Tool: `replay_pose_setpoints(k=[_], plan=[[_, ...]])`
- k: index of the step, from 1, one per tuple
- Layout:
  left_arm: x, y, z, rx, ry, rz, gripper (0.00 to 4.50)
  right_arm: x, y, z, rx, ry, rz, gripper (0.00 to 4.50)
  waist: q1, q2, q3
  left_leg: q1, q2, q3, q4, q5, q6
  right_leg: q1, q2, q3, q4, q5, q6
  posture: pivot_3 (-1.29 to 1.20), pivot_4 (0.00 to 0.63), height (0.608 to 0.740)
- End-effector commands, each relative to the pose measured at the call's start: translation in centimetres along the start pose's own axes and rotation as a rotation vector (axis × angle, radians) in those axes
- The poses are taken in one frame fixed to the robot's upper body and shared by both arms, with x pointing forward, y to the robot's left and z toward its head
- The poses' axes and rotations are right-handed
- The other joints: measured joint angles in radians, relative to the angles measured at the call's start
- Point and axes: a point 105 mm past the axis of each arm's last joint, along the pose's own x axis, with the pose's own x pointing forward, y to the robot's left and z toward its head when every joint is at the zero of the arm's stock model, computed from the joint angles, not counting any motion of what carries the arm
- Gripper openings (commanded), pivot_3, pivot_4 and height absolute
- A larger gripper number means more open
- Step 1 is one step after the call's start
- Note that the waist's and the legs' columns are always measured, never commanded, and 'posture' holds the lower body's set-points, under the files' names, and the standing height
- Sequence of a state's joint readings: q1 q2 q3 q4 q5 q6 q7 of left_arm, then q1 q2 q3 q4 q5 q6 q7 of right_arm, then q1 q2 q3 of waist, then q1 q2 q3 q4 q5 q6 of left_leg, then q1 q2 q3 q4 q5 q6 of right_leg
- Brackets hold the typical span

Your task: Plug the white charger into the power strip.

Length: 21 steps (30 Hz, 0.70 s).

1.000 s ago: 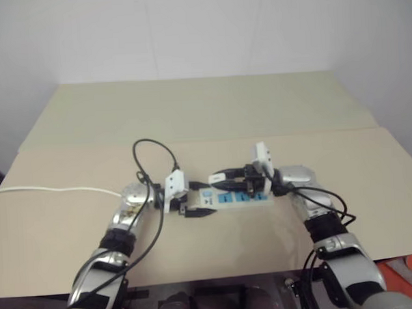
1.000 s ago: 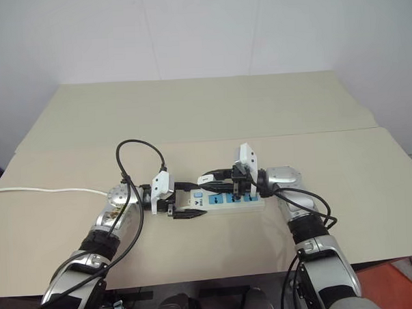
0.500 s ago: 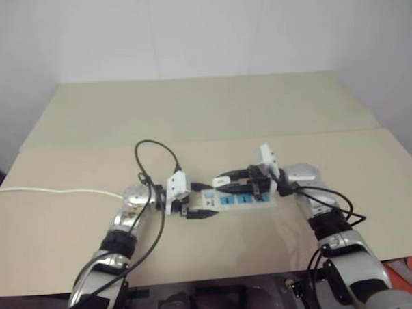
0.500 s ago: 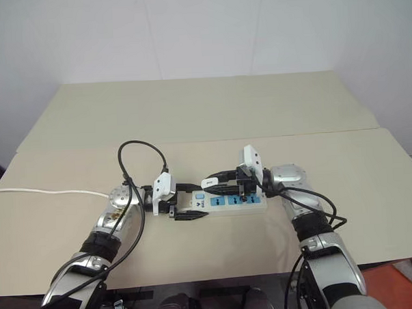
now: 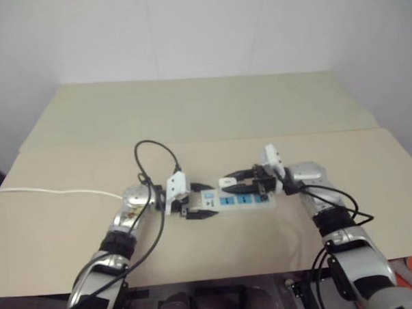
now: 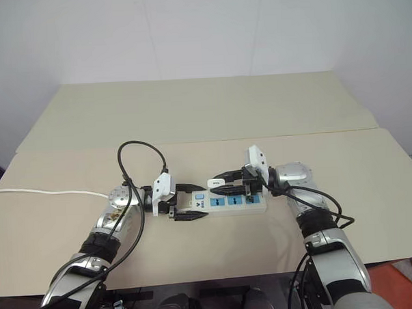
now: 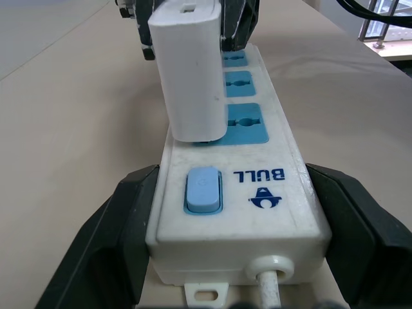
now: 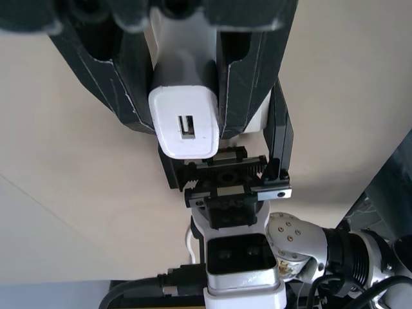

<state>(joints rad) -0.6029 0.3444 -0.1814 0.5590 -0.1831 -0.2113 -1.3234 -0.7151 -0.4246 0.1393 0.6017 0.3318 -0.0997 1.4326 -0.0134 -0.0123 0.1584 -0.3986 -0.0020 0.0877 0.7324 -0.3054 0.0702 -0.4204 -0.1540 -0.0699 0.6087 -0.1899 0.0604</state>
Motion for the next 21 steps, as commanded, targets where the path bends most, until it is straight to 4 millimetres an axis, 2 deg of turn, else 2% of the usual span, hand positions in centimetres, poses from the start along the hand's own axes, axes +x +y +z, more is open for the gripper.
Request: replay_pose_setpoints(k=[1,7,12,21], plan=[[-0.5,-0.6,-0.1,0.015,0.023,-0.035,3.25,-3.1,-0.3,-2.5,0.056,0.132,-0.085,1.15,0.0,0.0,0.0,0.0,0.0,0.0,0.0,0.0,0.0,0.0,0.0,0.0,0.0,0.0,0.0,0.0,0.15,0.74],[-0.3,-0.5,-0.1,0.015,0.019,-0.034,3.25,-1.8,-0.1,-2.0,0.034,0.115,-0.051,1.15,0.0,0.0,0.0,0.0,0.0,0.0,0.0,0.0,0.0,0.0,0.0,0.0,0.0,0.0,0.0,0.0,0.15,0.74],[0.0,-0.5,-0.1,0.015,0.015,-0.034,3.25,0.1,0.3,-1.3,0.011,0.094,-0.001,1.15,0.0,0.0,0.0,0.0,0.0,0.0,0.0,0.0,0.0,0.0,0.0,0.0,0.0,0.0,0.0,0.0,0.15,0.74],[0.1,-0.4,0.0,0.017,0.013,-0.033,3.25,2.2,0.8,-1.4,-0.026,0.105,0.045,1.15,-0.007,0.0,0.0,0.002,0.001,0.0,0.0,0.0,-0.001,0.0,0.0,0.001,0.001,0.0,-0.001,0.0,0.15,0.74]])
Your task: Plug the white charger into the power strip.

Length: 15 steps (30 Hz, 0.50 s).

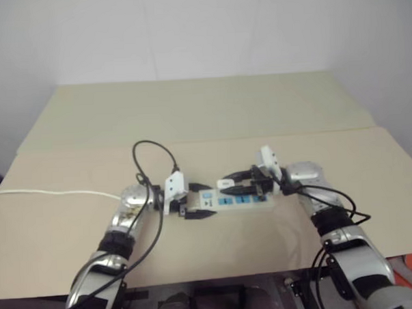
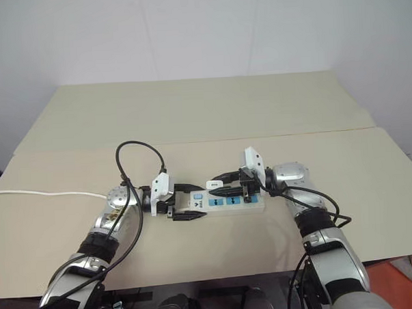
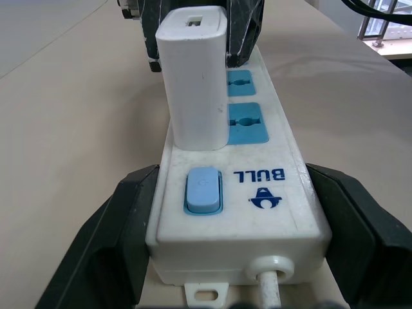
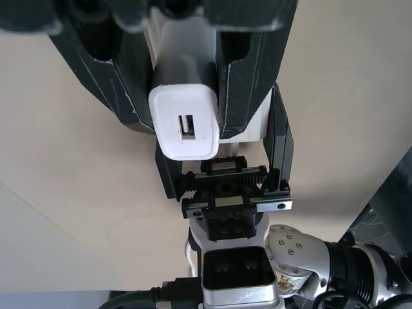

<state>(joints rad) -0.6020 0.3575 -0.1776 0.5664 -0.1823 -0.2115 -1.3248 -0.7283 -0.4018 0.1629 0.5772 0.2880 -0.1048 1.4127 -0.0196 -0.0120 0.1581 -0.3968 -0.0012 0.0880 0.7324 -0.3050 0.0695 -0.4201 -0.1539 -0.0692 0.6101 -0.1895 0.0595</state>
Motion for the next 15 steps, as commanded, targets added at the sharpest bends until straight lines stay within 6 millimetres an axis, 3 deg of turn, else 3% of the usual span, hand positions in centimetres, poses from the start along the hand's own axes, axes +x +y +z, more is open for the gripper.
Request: replay_pose_setpoints(k=[1,15], plan=[[0.6,-0.5,0.3,0.023,-0.001,-0.041,3.25,1.1,0.9,-1.8,0.014,0.08,0.026,1.15,-0.001,0.0,0.0,0.0,0.0,0.0,0.0,0.0,0.0,0.0,0.0,0.0,0.0,0.0,0.0,0.0,0.15,0.74],[0.3,-0.4,0.3,0.031,0.008,-0.046,3.25,-2.3,1.4,-4.5,0.101,0.149,-0.033,1.15,0.003,0.0,-0.003,0.001,0.0,0.0,-0.001,0.0,0.0,0.001,0.0,0.0,0.0,0.0,-0.001,0.0,0.15,0.74]])
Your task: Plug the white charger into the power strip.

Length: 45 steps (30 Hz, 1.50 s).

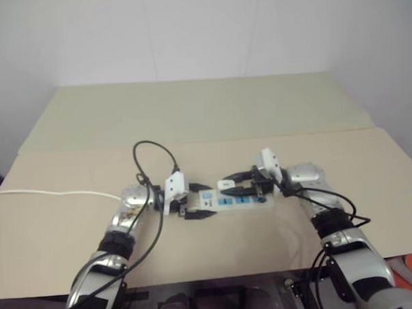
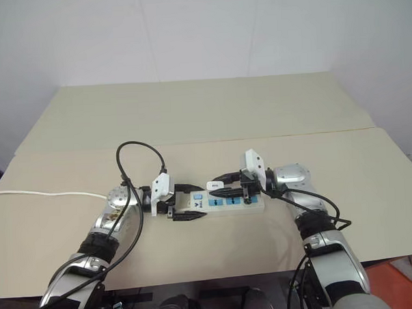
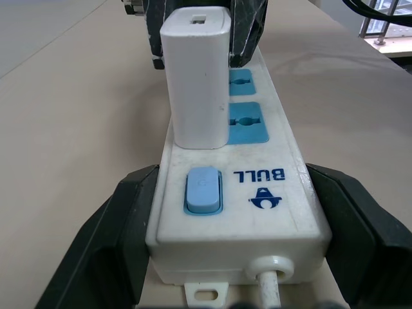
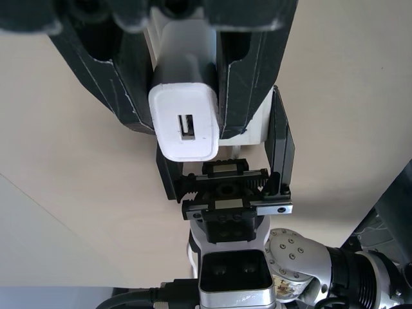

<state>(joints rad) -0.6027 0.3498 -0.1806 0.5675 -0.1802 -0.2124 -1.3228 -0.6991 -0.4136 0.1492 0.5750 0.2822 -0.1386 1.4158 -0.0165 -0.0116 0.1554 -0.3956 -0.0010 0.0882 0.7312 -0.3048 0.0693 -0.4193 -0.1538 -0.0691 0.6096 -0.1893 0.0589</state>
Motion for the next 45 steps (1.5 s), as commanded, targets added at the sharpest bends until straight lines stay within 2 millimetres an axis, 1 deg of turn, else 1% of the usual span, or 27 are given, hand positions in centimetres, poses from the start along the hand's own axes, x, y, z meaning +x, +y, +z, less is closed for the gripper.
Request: replay_pose_setpoints(k=[1,5,10,12,17,20,28,34,45], plan=[[0.0,-0.3,0.2,0.033,0.013,-0.043,3.25,-1.7,1.1,-4.0,0.112,0.145,-0.018,1.15,0.001,0.0,0.0,0.0,0.0,0.0,0.0,0.0,0.0,0.0,0.0,0.0,0.0,0.0,0.0,0.0,0.15,0.74],[0.0,-0.2,0.2,0.036,0.015,-0.044,3.25,-1.1,0.8,-3.5,0.097,0.139,-0.004,1.15,0.001,0.0,0.0,0.0,0.0,0.0,0.0,0.0,0.0,0.0,0.0,0.0,0.0,0.0,0.0,0.0,0.15,0.74],[0.1,-0.2,0.2,0.036,0.015,-0.042,3.25,0.6,0.6,-2.5,0.071,0.112,0.037,1.15,-0.001,0.0,0.0,0.001,0.0,0.0,0.0,0.0,0.0,0.0,0.0,0.0,0.0,0.0,0.0,0.0,0.15,0.74],[0.1,-0.1,0.3,0.037,0.014,-0.039,3.25,1.0,0.7,-2.4,0.074,0.106,0.046,1.15,-0.001,0.0,0.0,0.001,0.0,0.0,0.0,0.0,0.0,0.0,0.0,0.0,0.0,0.0,0.0,0.0,0.15,0.74],[0.0,-0.3,0.2,0.036,0.014,-0.034,3.25,0.8,0.9,-2.7,0.078,0.12,0.053,1.15,-0.002,0.0,0.0,0.001,0.0,0.0,0.0,0.0,0.0,0.0,0.0,0.0,0.001,0.0,0.0,0.0,0.15,0.74],[0.0,-0.3,0.1,0.034,0.015,-0.033,3.25,0.7,0.6,-2.2,0.084,0.113,0.043,1.15,-0.002,0.0,0.0,0.001,0.001,0.0,0.0,0.0,0.0,0.0,0.0,0.0,0.001,0.0,-0.001,0.0,0.15,0.74],[0.1,-0.3,0.1,0.036,0.014,-0.035,3.25,0.8,0.0,-0.3,0.075,0.091,0.043,1.15,-0.001,0.0,0.0,0.001,0.001,0.0,0.0,0.0,0.0,0.0,0.0,0.001,0.001,0.0,-0.001,0.0,0.15,0.74],[0.1,-0.2,0.2,0.038,0.015,-0.034,3.25,0.7,-0.1,-0.4,0.079,0.094,0.035,1.15,-0.001,0.0,0.0,0.001,0.001,0.0,-0.001,0.0,0.0,0.0,0.0,0.001,0.0,0.0,-0.001,0.0,0.15,0.74],[-0.1,-0.2,0.0,0.039,0.02,-0.034,3.25,0.9,0.3,-0.6,0.078,0.078,0.027,1.15,-0.001,0.0,0.0,0.001,0.001,0.001,-0.001,0.0,0.0,0.0,0.0,0.001,0.0,0.0,-0.001,0.0,0.15,0.74]])
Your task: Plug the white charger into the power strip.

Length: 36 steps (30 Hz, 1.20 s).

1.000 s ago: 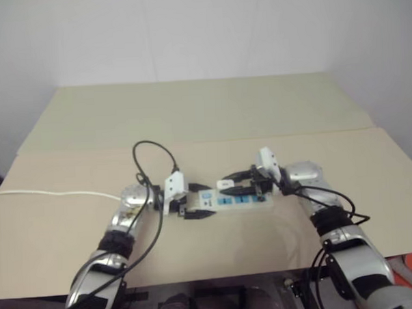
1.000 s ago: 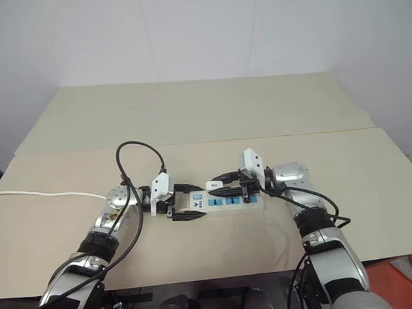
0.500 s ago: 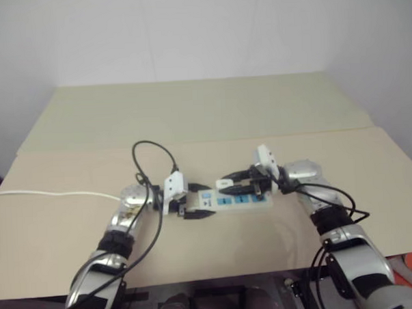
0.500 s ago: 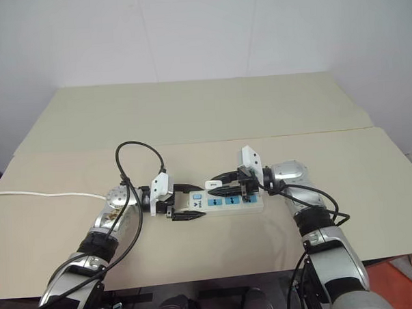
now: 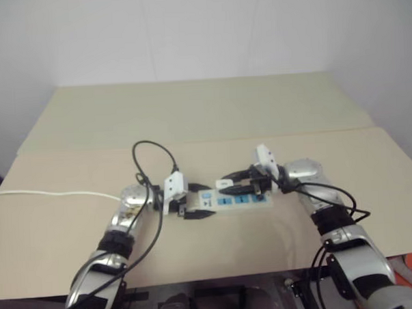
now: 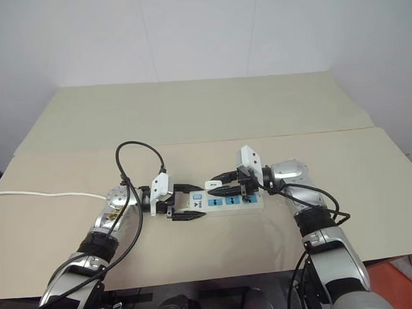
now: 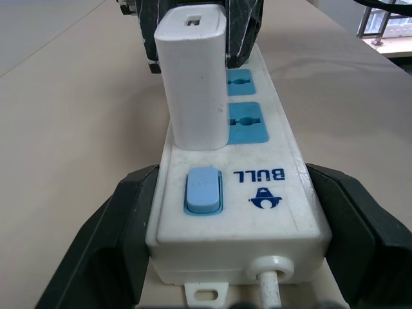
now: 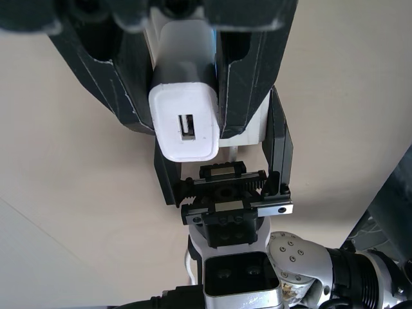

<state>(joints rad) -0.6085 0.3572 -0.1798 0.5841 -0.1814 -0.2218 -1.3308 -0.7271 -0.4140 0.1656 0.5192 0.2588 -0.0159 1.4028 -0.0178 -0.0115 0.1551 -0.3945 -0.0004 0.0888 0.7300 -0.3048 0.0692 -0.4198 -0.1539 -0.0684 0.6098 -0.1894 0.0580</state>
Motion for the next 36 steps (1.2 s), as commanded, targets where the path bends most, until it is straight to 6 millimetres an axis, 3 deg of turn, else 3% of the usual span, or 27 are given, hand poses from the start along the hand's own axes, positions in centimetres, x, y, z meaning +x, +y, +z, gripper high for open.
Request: replay_pose_setpoints(k=[1,6,15,28,36], plan=[[0.2,-0.3,0.2,0.039,0.014,-0.033,3.25,0.3,0.6,-1.4,0.039,0.04,0.005,1.15,0.0,0.0,0.0,0.0,0.0,0.0,0.0,0.0,0.0,0.0,0.0,0.0,0.0,0.0,0.0,0.0,0.15,0.74],[0.1,-0.2,0.2,0.041,0.016,-0.034,3.25,0.1,0.5,-1.3,0.04,0.039,0.001,1.15,0.0,0.0,0.0,0.0,0.0,0.0,0.0,0.0,0.0,0.0,0.0,0.0,0.0,0.0,0.0,0.0,0.15,0.74],[0.2,-0.1,0.2,0.042,0.015,-0.034,3.25,-0.1,0.2,-1.2,0.039,0.033,-0.018,4.01,0.0,0.0,0.0,-0.004,0.0,0.0,0.0,0.0,0.0,-0.003,0.0,-0.001,-0.001,0.0,0.0,0.0,0.15,0.74],[0.3,0.1,0.3,0.039,0.012,-0.033,3.25,-1.5,-1.0,1.0,0.017,-0.007,-0.062,4.01,0.002,0.0,0.0,-0.004,-0.001,0.0,0.0,0.0,0.0,-0.003,0.0,-0.001,-0.001,0.0,0.0,0.0,0.15,0.74],[0.3,0.7,0.5,0.052,0.009,-0.002,3.25,-3.3,0.2,2.9,-0.02,-0.026,-0.046,4.01,0.006,0.0,0.001,-0.005,-0.001,0.0,0.0,0.0,0.0,-0.003,0.0,-0.001,-0.001,0.0,0.0,0.0,0.15,0.74]])
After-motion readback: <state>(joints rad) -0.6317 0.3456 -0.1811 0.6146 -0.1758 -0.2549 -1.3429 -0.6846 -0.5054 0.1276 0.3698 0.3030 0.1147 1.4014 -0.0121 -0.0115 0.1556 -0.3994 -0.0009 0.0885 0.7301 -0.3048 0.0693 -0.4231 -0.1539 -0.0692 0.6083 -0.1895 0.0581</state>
